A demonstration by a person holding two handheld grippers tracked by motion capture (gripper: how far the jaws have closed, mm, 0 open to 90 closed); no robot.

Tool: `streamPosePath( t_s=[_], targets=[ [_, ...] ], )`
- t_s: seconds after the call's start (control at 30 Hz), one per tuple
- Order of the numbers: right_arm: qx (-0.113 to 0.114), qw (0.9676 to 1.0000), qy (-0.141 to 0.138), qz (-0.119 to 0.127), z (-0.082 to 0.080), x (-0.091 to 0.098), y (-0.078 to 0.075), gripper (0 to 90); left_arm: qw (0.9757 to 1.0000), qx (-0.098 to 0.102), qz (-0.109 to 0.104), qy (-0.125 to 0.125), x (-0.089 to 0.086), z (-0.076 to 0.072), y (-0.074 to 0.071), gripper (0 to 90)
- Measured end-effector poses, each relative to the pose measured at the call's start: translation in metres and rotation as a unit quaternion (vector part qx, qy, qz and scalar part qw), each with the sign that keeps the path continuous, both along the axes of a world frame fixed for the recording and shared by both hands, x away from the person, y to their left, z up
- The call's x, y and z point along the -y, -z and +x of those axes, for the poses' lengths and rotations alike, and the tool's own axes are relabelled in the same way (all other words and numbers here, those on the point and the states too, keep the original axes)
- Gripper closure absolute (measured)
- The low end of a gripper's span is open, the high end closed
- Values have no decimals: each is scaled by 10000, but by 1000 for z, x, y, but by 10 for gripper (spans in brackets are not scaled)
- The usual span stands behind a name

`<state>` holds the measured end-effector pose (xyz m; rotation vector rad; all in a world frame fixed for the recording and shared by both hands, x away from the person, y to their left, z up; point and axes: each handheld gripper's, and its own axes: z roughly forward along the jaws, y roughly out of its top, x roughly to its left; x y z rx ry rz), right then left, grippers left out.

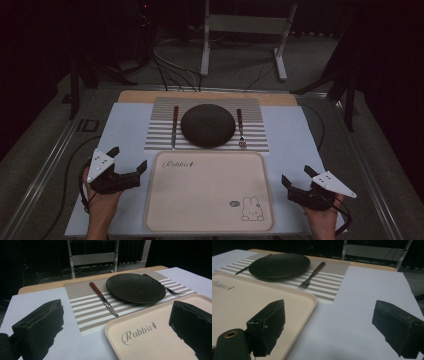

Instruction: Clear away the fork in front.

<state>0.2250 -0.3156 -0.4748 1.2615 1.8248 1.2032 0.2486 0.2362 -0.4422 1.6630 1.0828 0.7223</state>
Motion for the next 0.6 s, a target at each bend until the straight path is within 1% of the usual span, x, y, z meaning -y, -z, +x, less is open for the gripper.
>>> streamPosePath(
  t_s=[0.13,0.3,0.5,0.6],
  targets=[
    [3,10000,34,-74,0,-2,0,113,10000,-17,24,-43,-1,1,2,2],
    [-27,9999,52,-136,1,-4,1,113,10000,-32,-9,-70,-2,1,3,2],
    [-55,9999,76,-91,2,-6,0,113,10000,-31,3,-76,-1,2,4,2],
    [-102,9999,86,1,2,-7,0,113,10000,-32,-3,-80,0,2,4,2]
  ],
)
